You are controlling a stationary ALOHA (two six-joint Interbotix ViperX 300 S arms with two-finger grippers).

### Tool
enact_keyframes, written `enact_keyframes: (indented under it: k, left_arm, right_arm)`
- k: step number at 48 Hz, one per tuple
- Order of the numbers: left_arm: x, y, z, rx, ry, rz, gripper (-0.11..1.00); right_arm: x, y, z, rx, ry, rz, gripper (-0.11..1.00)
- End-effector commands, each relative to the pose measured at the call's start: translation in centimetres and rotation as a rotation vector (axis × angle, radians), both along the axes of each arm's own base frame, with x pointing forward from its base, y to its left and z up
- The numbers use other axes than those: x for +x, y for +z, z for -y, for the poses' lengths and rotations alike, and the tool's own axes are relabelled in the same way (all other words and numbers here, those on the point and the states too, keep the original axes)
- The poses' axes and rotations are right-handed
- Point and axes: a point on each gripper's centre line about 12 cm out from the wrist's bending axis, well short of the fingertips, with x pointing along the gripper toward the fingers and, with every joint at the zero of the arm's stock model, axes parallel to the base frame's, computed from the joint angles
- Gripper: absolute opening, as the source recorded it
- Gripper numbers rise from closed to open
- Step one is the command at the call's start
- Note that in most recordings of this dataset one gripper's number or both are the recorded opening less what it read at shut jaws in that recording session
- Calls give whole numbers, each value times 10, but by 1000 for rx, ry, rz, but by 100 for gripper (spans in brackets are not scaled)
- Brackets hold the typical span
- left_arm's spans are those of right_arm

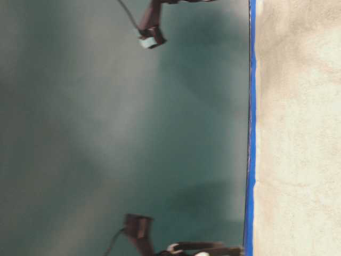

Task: Fold a bath towel.
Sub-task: 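Move both grippers to the two far corners of the green towel, then close both grippers on the far towel corners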

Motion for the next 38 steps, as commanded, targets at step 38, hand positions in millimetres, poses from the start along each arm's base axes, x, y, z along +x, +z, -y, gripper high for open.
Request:
enact_keyframes:
  k: [38]
  left_arm:
    - [16,-56,0,-46,-84,-75,55]
  right_arm:
    - [2,-46,4,98,-55,57,24]
